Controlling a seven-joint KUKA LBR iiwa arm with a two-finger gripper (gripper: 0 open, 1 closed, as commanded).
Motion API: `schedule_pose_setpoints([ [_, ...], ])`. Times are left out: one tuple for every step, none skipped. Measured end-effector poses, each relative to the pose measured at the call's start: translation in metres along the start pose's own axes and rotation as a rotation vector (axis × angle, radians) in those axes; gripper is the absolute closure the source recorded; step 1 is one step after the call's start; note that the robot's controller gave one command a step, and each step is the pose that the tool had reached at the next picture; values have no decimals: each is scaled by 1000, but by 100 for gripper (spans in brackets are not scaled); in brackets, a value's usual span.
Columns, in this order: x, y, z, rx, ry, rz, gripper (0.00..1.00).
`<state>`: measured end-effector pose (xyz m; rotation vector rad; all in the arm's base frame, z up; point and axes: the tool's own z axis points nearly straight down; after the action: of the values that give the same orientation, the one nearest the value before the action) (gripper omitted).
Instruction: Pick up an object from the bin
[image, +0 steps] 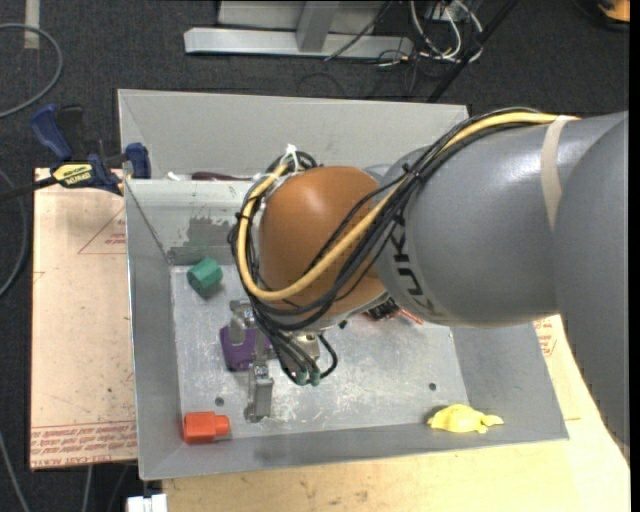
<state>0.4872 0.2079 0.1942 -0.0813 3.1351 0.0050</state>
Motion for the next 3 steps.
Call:
schedule_pose_setpoints([
  [1,5,68,0,2,-141,0],
  [-2,5,106,0,1,-111,0],
  [-1,12,113,-1,-2,-44,0],
])
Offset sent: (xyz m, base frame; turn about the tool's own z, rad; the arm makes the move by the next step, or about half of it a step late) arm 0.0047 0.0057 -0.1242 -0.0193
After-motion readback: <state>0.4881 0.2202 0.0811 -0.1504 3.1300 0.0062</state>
